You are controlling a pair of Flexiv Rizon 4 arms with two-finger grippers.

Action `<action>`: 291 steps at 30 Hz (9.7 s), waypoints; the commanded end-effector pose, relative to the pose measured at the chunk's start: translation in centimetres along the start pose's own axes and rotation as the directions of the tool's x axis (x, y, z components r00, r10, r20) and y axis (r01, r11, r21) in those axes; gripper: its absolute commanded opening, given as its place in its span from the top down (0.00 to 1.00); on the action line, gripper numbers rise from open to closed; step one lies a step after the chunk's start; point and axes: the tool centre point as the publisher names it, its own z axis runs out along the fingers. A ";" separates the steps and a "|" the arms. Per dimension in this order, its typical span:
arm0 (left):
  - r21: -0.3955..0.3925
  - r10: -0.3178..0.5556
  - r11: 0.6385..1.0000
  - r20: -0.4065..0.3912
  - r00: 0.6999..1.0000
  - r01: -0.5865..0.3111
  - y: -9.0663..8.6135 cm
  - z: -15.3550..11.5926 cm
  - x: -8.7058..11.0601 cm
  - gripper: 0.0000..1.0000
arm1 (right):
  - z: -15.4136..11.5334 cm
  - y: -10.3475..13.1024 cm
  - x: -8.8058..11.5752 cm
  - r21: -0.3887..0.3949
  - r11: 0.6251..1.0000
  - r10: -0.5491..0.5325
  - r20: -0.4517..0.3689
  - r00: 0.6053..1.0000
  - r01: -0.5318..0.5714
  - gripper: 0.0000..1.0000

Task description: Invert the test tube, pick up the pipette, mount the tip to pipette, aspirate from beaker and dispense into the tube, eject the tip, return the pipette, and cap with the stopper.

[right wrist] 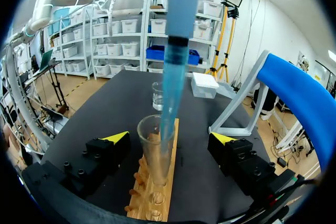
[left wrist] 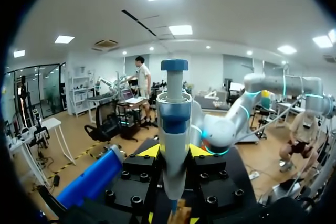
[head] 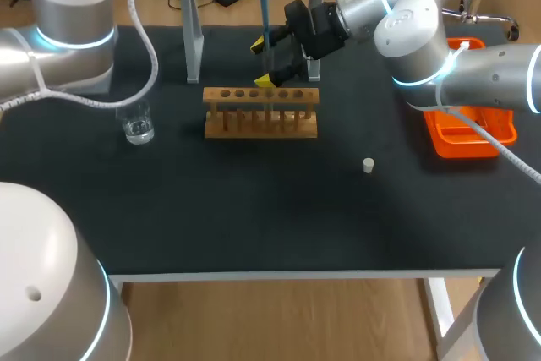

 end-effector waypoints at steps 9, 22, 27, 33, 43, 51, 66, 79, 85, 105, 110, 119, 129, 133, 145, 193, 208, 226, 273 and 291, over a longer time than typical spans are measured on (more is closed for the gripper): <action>-0.003 0.023 1.000 0.005 1.000 -0.022 0.8 0.5 0.3 1.00 | -0.1 0.0 -0.1 0.003 1.000 0.001 -0.004 1.000 -0.001 0.00; -0.034 0.043 0.999 0.004 0.999 -0.042 1.6 1.0 0.6 1.00 | -0.1 0.0 -0.1 0.003 1.000 0.001 -0.004 1.000 -0.001 0.00; -0.045 0.054 0.998 0.003 0.999 -0.054 1.7 1.3 0.7 1.00 | -0.1 0.0 -0.1 0.003 1.000 0.001 -0.004 1.000 -0.001 0.00; -0.056 0.069 0.996 0.006 0.998 -0.068 1.8 1.4 0.7 1.00 | -0.1 0.0 -0.1 0.003 1.000 0.001 -0.004 1.000 -0.001 0.00; -0.069 0.076 0.995 0.003 0.997 -0.075 2.1 1.7 0.9 1.00 | -0.1 0.0 -0.1 0.003 1.000 0.001 -0.004 1.000 -0.001 0.00; -0.067 0.072 0.995 0.008 0.997 -0.071 2.4 1.8 1.0 1.00 | -0.1 0.0 -0.1 0.003 1.000 0.001 -0.004 1.000 -0.001 0.00; -0.094 0.082 0.992 0.008 0.997 -0.081 2.6 2.0 1.0 1.00 | -0.2 0.0 -0.1 0.000 1.000 0.005 -0.001 1.000 -0.005 0.00; -0.090 0.084 0.992 0.007 0.996 -0.083 2.7 2.0 1.0 1.00 | -1.0 0.3 -0.2 -0.007 1.000 0.008 0.007 1.000 -0.008 0.00; -0.091 0.084 0.992 0.004 0.996 -0.083 2.7 2.1 0.9 1.00 | -1.5 0.3 -0.1 -0.009 1.000 0.009 0.011 1.000 -0.009 0.00; -0.085 0.080 0.993 0.008 0.997 -0.079 3.1 2.2 1.0 1.00 | -1.9 0.4 0.3 -0.014 1.000 0.012 0.011 1.000 -0.011 0.00; -0.084 0.078 0.994 0.009 0.997 -0.077 3.2 2.3 0.9 1.00 | -1.9 0.4 0.3 -0.014 1.000 0.012 0.011 1.000 -0.011 0.00; -0.083 0.070 0.994 0.011 0.998 -0.069 3.6 2.3 0.8 1.00 | -1.9 0.4 0.3 -0.014 1.000 0.012 0.011 1.000 -0.011 0.00; -0.081 0.056 0.995 0.013 0.998 -0.055 4.0 2.3 0.7 1.00 | -1.9 0.4 0.3 -0.014 1.000 0.012 0.011 1.000 -0.011 0.00; -0.082 0.052 0.995 0.014 0.999 -0.051 4.1 2.3 0.7 1.00 | -1.9 0.4 0.3 -0.014 1.000 0.012 0.011 1.000 -0.011 0.00; -0.081 0.041 0.996 0.020 0.999 -0.040 4.5 2.3 0.6 1.00 | -1.9 0.4 0.3 -0.014 1.000 0.012 0.011 1.000 -0.011 0.00; -0.076 0.011 0.997 0.050 0.999 -0.007 4.5 1.7 0.2 1.00 | -1.9 0.4 0.3 -0.014 1.000 0.012 0.011 1.000 -0.011 0.00; -0.063 0.015 0.998 0.059 0.998 -0.011 3.6 1.7 0.4 1.00 | -1.9 0.4 0.3 -0.014 1.000 0.012 0.011 1.000 -0.011 0.00; -0.074 0.009 0.997 0.058 0.998 -0.004 3.6 1.9 0.6 1.00 | -1.9 0.4 0.3 -0.014 1.000 0.012 0.011 1.000 -0.011 0.00; -0.074 0.009 0.997 0.058 0.998 -0.004 3.6 1.9 0.6 1.00 | -17.2 5.6 0.5 0.091 0.996 0.004 0.219 0.976 -0.024 0.00; -0.074 0.009 0.997 0.058 0.998 -0.004 3.6 1.9 0.6 1.00 | -22.9 10.2 -0.9 0.097 0.993 0.044 0.240 0.970 -0.069 0.87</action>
